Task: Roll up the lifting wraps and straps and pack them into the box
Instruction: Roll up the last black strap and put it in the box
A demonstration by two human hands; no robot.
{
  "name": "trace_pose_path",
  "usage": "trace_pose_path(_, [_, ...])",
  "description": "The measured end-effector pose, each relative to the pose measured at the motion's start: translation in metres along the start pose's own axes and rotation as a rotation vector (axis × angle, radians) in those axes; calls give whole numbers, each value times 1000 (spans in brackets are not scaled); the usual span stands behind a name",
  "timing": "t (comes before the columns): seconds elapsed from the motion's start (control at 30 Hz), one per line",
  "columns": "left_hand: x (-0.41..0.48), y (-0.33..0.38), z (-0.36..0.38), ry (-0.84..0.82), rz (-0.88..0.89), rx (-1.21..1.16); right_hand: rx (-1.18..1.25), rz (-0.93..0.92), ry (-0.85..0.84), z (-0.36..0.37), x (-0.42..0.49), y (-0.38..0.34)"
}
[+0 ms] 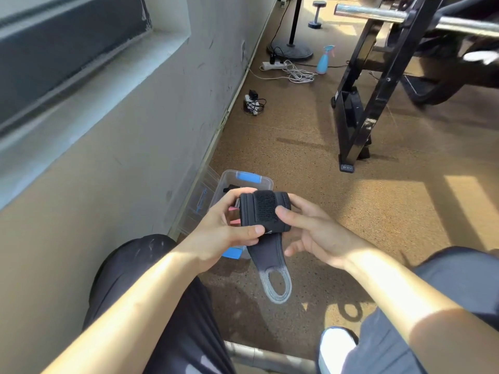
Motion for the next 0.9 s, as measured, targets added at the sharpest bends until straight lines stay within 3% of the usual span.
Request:
trace_pose_path(0.2, [-3, -5, 5, -35, -118, -41, -63, -98, 56, -8, -1, -7])
trace_pose_path(0.37, [-2, -12, -3, 43, -169, -22, -142, -157, 86, -10, 0, -9])
trace_pose_path(0.5, [1, -10, -13, 104, -101, -25, -201, -134, 77, -11, 3, -4])
trace_pose_path(0.63, [3, 2, -20, 140, 28, 5, -106, -48, -13, -3, 6, -3])
trace_pose_path(0.9, [37, 37, -40, 175, 184, 162, -52, -63, 115, -23, 50, -32])
Point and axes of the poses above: each hand's wrist, its own x-axis towards the middle knuckle, its own z-axis out of the palm, y = z × x, the point moved 10 cm from there along x, towards the middle knuckle, and after that the axes turned 5 degrees about -y, right-handed, at the moved point
